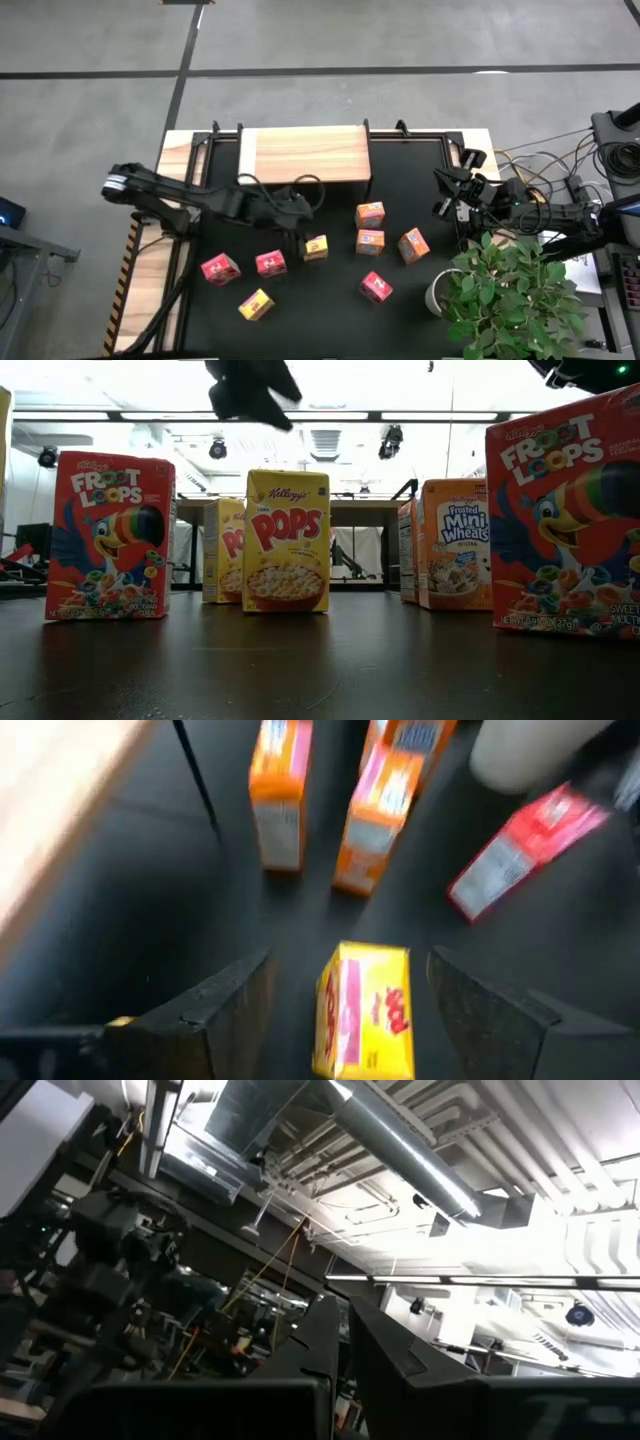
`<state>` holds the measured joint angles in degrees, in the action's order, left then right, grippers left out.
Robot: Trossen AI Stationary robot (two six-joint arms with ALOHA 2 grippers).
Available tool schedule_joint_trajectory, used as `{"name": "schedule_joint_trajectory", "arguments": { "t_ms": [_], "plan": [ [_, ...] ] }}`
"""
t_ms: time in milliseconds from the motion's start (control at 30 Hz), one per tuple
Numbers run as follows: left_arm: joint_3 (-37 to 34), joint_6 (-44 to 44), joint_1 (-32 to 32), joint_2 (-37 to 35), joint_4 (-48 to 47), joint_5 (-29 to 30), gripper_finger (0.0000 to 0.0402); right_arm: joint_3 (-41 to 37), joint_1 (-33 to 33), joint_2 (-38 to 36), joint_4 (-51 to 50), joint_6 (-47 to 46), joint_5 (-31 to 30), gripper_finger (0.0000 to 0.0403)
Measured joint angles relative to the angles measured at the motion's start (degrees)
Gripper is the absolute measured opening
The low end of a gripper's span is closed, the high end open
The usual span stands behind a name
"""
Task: Stack cereal on shelf
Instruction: Put the middle yellow cereal box on the shelf
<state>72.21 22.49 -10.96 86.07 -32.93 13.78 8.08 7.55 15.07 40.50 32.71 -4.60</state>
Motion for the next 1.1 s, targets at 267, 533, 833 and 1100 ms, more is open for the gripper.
{"name": "schedule_joint_trajectory", "arguments": {
  "t_ms": [267,533,833,1100],
  "plan": [
    [1.05,2.56,-0.9,7.4,-1.67,-4.36,0.0281,0.0,0.0,0.0,-1.17,0.16,0.0,0.0018],
    [1.2,2.14,-1.53,7.1,-0.88,-4.9,0.0284,0.0,0.0,0.0,-1.22,-1.01,0.0,0.0018],
    [-2.6,0.89,-1.62,8.39,4.16,-5.02,0.0284,0.0,0.0,0.13,-1.46,-1.2,0.01,0.0018],
    [-3.15,0.97,-1.57,9.21,4.44,-5.4,0.0252,0.0,0.0,0.39,-1.51,-1.2,0.0,0.0018]
  ]
}}
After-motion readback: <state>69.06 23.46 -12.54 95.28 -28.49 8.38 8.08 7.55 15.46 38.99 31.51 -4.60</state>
